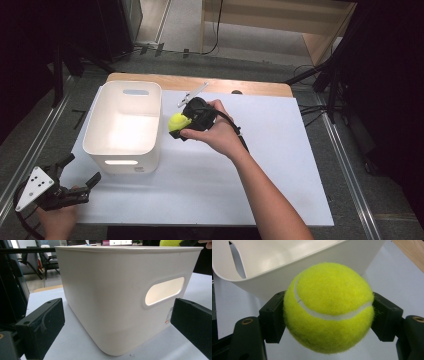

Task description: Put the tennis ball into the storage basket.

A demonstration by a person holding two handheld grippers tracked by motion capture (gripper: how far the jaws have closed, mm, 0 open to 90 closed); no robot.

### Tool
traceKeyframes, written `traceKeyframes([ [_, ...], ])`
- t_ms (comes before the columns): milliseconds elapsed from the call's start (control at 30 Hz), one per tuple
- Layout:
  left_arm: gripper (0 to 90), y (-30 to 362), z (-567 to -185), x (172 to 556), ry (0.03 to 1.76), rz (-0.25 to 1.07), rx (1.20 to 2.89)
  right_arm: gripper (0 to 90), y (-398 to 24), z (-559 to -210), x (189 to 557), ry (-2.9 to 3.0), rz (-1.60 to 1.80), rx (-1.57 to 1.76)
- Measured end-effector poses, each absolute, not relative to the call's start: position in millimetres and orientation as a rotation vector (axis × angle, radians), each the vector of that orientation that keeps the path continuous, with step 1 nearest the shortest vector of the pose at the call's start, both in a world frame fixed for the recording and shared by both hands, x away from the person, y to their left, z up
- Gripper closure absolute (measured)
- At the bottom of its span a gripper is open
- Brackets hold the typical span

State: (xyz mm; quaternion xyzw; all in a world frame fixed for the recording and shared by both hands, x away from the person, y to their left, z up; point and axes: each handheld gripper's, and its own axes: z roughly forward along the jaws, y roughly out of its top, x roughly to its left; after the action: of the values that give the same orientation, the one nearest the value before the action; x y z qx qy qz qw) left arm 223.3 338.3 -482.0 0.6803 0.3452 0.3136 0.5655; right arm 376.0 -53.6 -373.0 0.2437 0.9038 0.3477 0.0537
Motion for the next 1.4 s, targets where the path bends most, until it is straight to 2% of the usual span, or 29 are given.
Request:
traceKeyframes([
  [1400,0.0,339,-482,223,0.809,0.735,1.598,24.2,-28,-350,377,2.749,1.123,0.651],
])
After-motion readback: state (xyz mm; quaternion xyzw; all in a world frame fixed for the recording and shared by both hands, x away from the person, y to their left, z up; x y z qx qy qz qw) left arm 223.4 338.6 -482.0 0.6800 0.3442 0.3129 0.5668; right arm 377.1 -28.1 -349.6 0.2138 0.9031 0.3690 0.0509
